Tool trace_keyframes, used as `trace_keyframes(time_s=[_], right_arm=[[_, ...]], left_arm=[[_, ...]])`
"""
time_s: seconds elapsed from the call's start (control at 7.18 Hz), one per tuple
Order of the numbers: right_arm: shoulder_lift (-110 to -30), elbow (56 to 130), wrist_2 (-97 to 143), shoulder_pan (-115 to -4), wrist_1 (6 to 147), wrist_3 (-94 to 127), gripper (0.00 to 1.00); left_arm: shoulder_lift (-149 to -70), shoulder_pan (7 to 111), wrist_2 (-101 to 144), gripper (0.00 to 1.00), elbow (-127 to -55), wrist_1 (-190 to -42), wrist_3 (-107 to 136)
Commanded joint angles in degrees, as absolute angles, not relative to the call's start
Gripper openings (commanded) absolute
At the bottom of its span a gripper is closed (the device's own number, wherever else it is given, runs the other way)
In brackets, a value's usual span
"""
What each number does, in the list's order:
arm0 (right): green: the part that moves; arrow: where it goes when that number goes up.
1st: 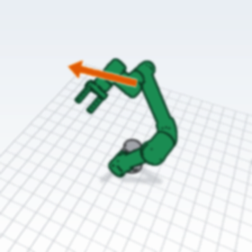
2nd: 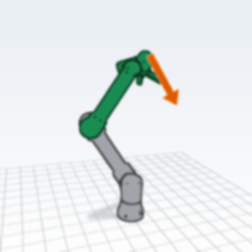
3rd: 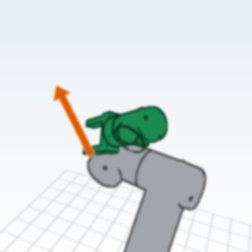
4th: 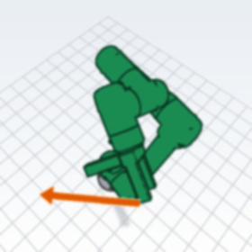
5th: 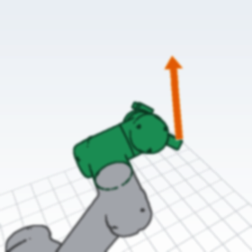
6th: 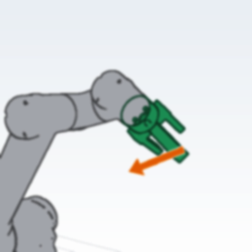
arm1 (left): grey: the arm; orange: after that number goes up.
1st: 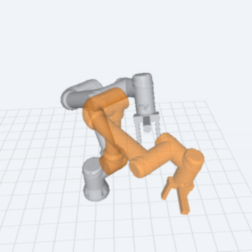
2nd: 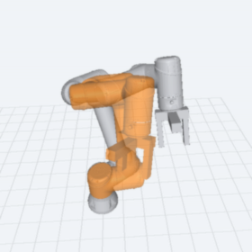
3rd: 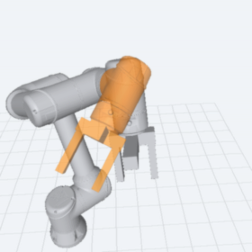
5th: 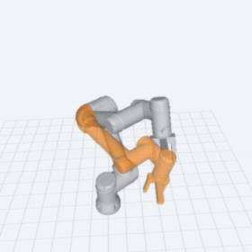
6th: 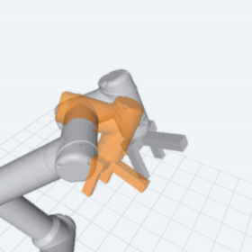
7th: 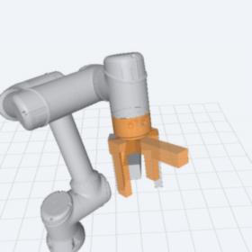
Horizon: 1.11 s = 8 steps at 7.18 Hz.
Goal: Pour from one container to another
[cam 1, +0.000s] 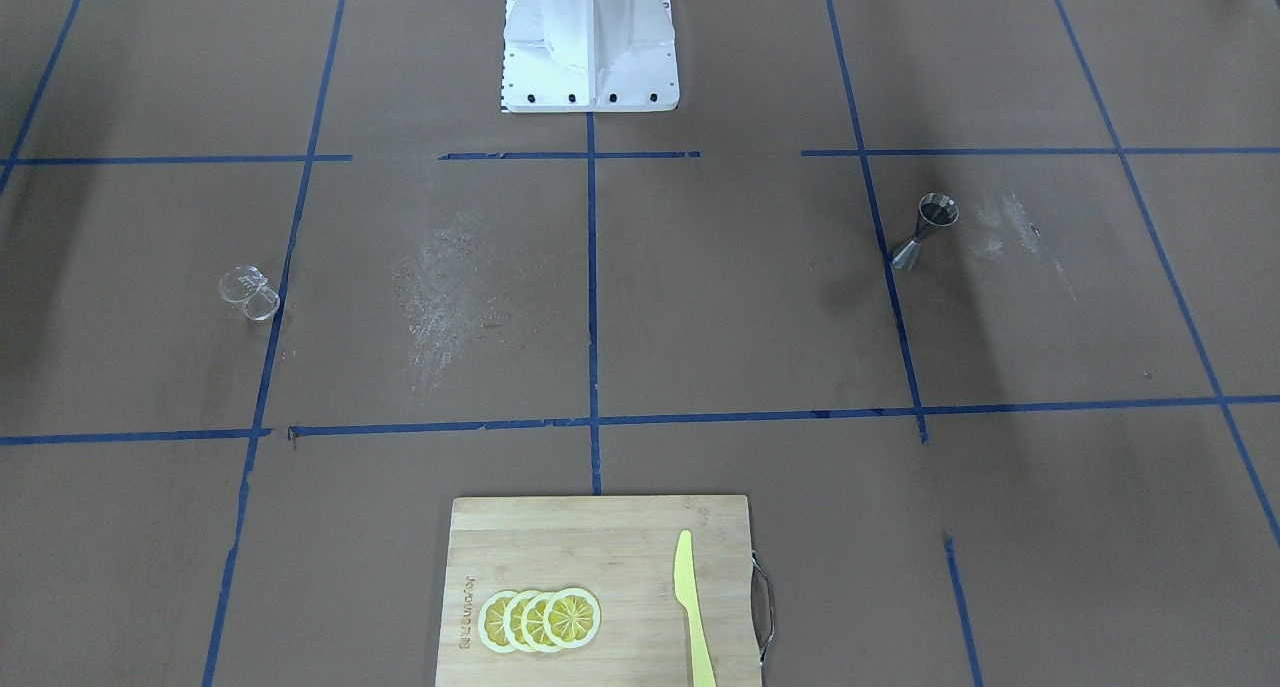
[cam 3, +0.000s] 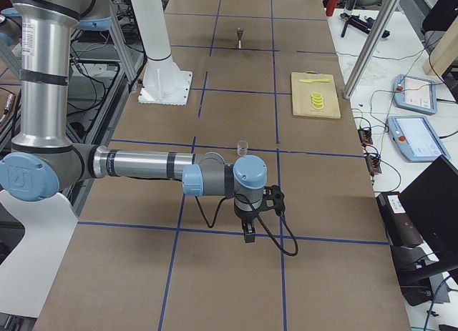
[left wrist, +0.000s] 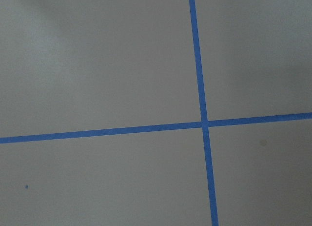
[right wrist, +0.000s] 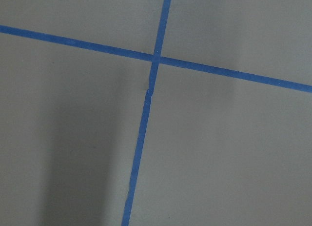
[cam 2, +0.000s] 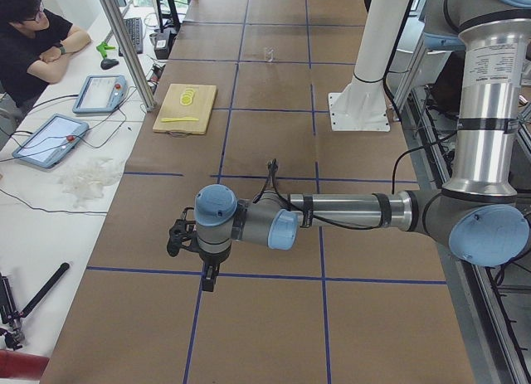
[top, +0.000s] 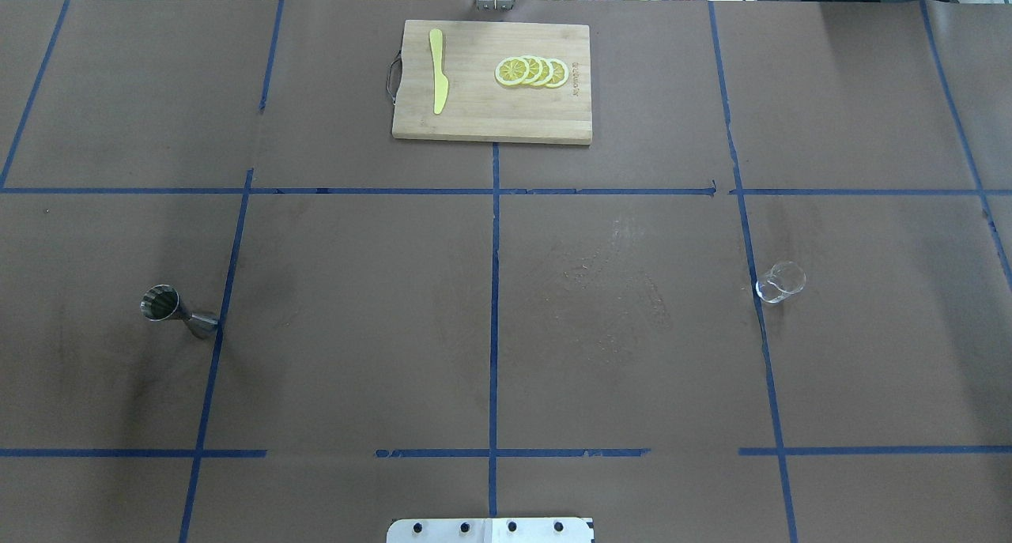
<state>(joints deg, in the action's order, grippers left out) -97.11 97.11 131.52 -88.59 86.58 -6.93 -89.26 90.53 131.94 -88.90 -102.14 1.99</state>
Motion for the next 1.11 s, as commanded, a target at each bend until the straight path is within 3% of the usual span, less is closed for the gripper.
trace_keyframes(time_s=[0.0,0.98], right_arm=[[-97.12,97.04,132.44,-88.51,86.84,-7.03,1.0],[-97.73,96.77,132.45,-88.33,86.84,-6.86,1.0]], left_arm=[[-88.24,90.26,132.01,1.0,-89.12,-102.83,1.67],[-88.15,89.82,137.1,1.0,-89.56,-100.29,1.85]])
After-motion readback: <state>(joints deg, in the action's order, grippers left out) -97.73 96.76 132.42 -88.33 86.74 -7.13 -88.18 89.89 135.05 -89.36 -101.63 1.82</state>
